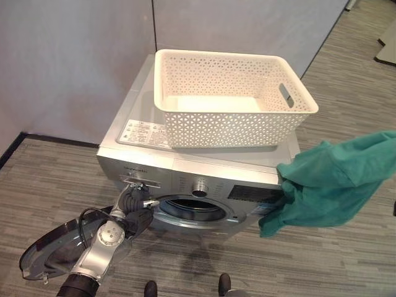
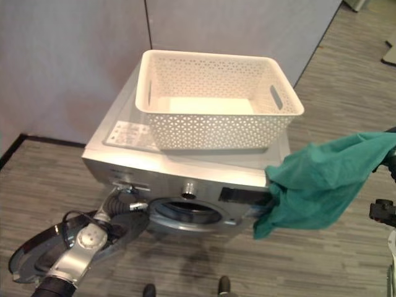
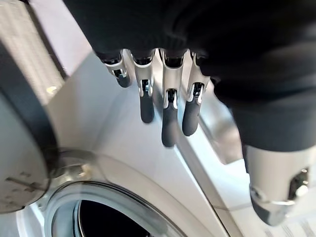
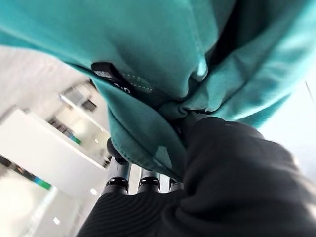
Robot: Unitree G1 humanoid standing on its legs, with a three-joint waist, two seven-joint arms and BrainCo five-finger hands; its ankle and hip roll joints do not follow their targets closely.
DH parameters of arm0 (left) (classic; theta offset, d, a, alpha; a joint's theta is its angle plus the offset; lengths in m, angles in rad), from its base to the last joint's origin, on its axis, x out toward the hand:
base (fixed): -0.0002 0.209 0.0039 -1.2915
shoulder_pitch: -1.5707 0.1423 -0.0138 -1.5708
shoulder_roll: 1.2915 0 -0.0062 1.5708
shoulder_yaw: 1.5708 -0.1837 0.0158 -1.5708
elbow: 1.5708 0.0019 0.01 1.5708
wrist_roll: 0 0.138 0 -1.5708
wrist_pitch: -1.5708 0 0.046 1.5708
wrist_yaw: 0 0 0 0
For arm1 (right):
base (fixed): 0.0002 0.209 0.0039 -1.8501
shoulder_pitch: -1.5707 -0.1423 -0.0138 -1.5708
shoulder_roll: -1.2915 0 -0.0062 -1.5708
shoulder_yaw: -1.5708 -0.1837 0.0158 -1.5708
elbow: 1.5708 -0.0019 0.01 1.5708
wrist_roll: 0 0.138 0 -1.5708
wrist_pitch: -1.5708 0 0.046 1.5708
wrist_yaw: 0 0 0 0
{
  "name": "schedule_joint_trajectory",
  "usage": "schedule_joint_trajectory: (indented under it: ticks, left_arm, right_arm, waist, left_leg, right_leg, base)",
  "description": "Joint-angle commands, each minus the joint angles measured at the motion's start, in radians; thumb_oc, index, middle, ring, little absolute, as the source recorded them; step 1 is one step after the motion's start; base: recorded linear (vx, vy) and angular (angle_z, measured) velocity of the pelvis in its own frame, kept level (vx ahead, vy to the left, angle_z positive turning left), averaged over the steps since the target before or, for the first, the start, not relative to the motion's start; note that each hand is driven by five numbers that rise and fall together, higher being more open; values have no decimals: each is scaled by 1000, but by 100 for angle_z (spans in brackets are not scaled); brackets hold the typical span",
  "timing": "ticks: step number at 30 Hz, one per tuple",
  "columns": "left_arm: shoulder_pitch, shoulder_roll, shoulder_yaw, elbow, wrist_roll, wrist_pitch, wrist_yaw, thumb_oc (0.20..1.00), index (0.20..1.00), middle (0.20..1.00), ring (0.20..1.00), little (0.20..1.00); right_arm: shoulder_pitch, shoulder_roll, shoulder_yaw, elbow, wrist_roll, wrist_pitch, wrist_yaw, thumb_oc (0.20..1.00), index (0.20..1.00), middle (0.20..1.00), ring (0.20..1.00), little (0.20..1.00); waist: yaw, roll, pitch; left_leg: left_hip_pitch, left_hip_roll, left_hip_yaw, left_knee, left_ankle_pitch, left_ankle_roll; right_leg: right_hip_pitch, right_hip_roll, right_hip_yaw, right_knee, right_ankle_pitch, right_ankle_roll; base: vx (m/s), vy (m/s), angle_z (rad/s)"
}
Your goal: Grab the laundry basket,head to the washer,open it,put in the laundry and shut it.
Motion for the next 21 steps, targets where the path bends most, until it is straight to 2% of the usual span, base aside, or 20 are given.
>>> schedule_joint_trajectory:
  ticks: [1,3,6,8,13,21]
  left_arm:
    - [-199,40,-34,-121,-13,-128,-62,1000,1000,1000,1000,1000]
    - [-258,110,-105,-179,-67,-157,-124,1000,1000,1000,1000,1000]
    - [-305,152,-149,-216,-107,-167,-156,1000,1000,1000,1000,1000]
    - [-383,175,-208,-223,-134,-155,-168,1000,1000,1000,1000,1000]
    - [-461,155,-233,-181,-140,-137,-154,1000,1000,1000,1000,1000]
    - [-478,110,-235,-130,-115,-118,-164,1000,1000,1000,1000,1000]
  right_arm:
    - [-54,-82,0,-76,132,-102,64,200,200,200,200,200]
    - [-122,-149,91,-88,256,-117,142,200,200,200,200,200]
    - [-197,-196,154,-72,296,-117,156,200,200,200,200,200]
    - [-305,-266,236,-50,313,-115,158,200,200,200,200,200]
    - [-393,-334,272,-31,308,-101,148,200,200,200,200,200]
    - [-392,-330,274,-94,388,-94,214,200,200,200,200,200]
  waist:
    - [-26,-5,-50]
    - [-19,-2,-55]
    - [-12,-1,-56]
    - [1,-4,-58]
    - [14,-5,-48]
    - [18,-3,-44]
  left_leg:
    - [24,5,-20,4,-101,50]
    - [34,5,-14,4,-101,48]
    - [39,5,-10,4,-102,46]
    - [44,2,-3,4,-101,45]
    - [42,0,-7,4,-96,42]
    - [38,3,-14,4,-93,41]
  right_leg:
    - [19,0,16,133,-84,14]
    - [21,1,17,139,-86,17]
    - [23,-1,18,139,-85,19]
    - [31,-5,15,135,-82,23]
    - [38,-9,4,135,-86,20]
    - [38,-11,-13,145,-92,16]
  base:
    - [0,0,0]
    - [0,0,0]
    - [-10,8,-4]
    - [-20,6,-7]
    - [-11,-1,-6]
    - [-1,-1,0]
